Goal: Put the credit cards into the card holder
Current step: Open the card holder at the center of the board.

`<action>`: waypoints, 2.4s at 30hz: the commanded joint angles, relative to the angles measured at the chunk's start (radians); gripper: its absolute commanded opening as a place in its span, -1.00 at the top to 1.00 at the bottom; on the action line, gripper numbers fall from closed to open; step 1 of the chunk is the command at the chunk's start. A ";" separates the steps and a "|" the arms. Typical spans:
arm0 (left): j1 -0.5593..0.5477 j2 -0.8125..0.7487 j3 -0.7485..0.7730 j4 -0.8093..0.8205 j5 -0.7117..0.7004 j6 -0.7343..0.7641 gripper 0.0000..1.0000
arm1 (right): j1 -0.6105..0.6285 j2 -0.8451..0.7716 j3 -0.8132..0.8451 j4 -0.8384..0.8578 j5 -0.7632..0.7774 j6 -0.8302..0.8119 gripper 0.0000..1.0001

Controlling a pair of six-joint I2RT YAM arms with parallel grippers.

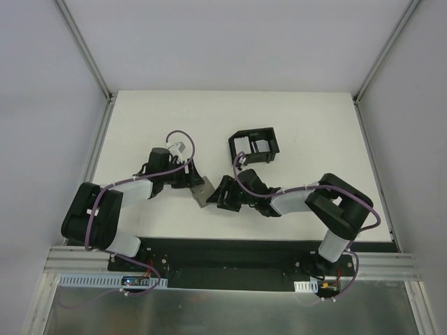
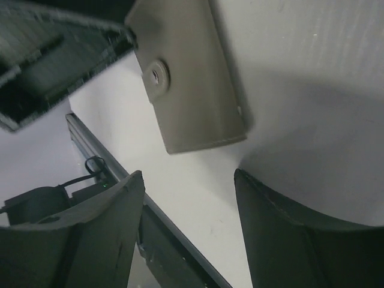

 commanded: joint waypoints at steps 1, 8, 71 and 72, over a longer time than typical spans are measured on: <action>-0.030 -0.097 -0.134 -0.007 -0.023 -0.143 -0.36 | 0.003 0.059 -0.023 0.127 -0.023 0.086 -0.26; -0.171 -0.251 -0.256 0.002 -0.112 -0.229 -0.27 | -0.040 0.030 -0.054 0.114 0.021 0.040 -0.13; -0.054 0.059 -0.045 -0.008 0.339 0.090 -0.31 | -0.024 0.001 0.096 -0.241 0.039 -0.308 0.37; -0.054 0.057 -0.051 -0.004 0.340 0.083 -0.29 | -0.026 0.006 0.093 -0.244 0.041 -0.307 0.37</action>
